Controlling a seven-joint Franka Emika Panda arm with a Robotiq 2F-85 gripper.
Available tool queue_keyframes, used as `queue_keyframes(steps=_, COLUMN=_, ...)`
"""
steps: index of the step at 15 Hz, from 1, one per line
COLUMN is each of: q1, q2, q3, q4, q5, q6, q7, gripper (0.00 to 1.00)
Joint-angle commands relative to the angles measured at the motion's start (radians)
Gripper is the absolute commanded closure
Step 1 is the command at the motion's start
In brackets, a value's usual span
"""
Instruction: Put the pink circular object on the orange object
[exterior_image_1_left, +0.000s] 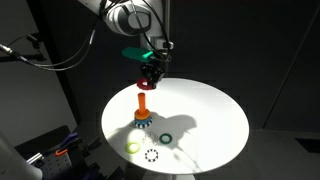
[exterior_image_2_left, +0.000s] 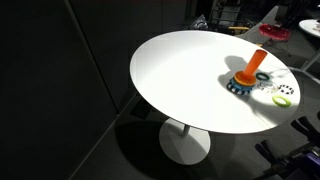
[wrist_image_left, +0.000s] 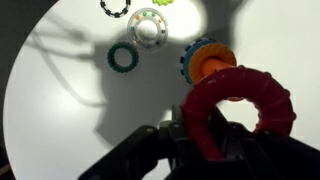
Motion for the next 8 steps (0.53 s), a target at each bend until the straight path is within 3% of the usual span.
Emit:
queue_keyframes(steps=1, q1=-0.018, q2=0.002, q3=-0.009, q4=0.025, q5=0.027, q6=-0.039, q7=-0.055, gripper=0.90)
queue_keyframes(steps=8, q1=-0.030, q2=0.005, q3=-0.017, q4=0.027, q5=0.046, q6=-0.061, q7=-0.105, gripper=0.90)
